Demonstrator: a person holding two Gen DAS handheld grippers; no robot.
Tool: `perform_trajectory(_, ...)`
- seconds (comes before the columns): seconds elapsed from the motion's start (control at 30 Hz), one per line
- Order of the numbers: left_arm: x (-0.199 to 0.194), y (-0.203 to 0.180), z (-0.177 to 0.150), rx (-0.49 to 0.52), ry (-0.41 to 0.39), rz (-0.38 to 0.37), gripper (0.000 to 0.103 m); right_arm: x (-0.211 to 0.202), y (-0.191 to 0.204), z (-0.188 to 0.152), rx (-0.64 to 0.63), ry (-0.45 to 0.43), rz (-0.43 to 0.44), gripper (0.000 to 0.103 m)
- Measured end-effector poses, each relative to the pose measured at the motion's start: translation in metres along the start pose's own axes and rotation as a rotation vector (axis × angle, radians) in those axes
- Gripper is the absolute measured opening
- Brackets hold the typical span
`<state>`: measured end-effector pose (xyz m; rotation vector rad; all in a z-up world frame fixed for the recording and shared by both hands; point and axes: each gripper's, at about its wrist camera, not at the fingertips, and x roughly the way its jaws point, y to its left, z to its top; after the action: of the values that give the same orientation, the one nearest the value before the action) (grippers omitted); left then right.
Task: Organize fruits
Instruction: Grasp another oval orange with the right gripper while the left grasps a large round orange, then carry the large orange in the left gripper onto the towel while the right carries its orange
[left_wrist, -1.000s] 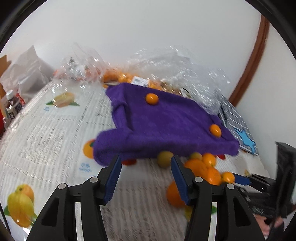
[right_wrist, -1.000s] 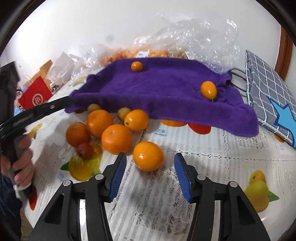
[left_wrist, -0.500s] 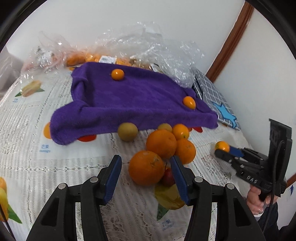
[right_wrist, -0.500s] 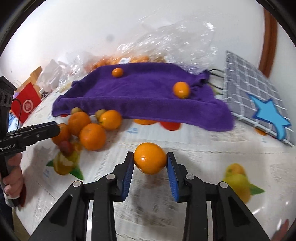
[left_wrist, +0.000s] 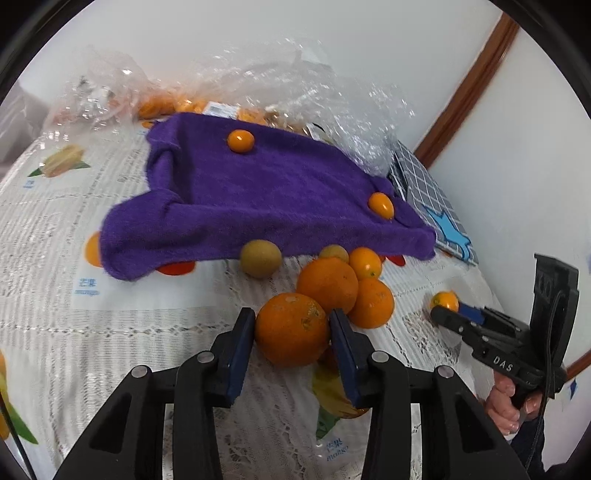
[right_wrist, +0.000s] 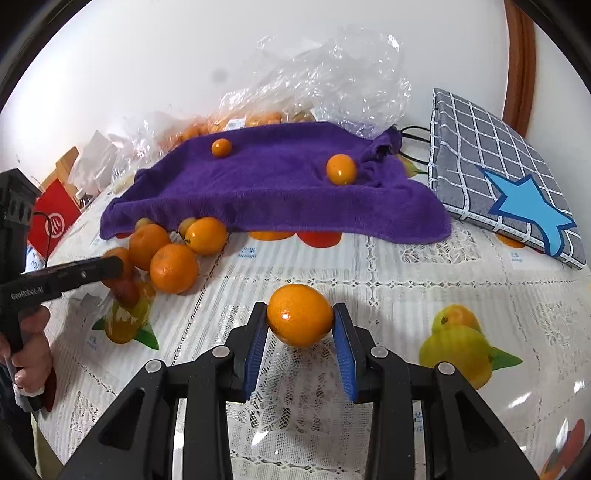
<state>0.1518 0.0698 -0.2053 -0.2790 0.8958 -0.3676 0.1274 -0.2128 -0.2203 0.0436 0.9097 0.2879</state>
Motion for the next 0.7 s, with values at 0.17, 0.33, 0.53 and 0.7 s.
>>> perform_trajectory(0.17, -0.008, 0.005, 0.000, -0.027, -0.046, 0.082, 0.040, 0.001, 0.000, -0.001, -0.003, 0.006, -0.011, 0.035)
perform_trajectory(0.33, -0.010, 0.010, 0.001, -0.053, -0.062, 0.157, 0.040, 0.002, -0.002, -0.001, 0.000, 0.013, -0.020, 0.035)
perform_trajectory(0.53, -0.003, 0.008, 0.002, -0.041, -0.025, 0.173, 0.040, 0.005, -0.003, -0.001, 0.008, 0.023, -0.020, 0.035)
perform_trajectory(0.7, 0.002, 0.008, 0.001, -0.038, -0.006, 0.174, 0.041, 0.006, -0.003, -0.001, 0.007, 0.028, -0.017, 0.035)
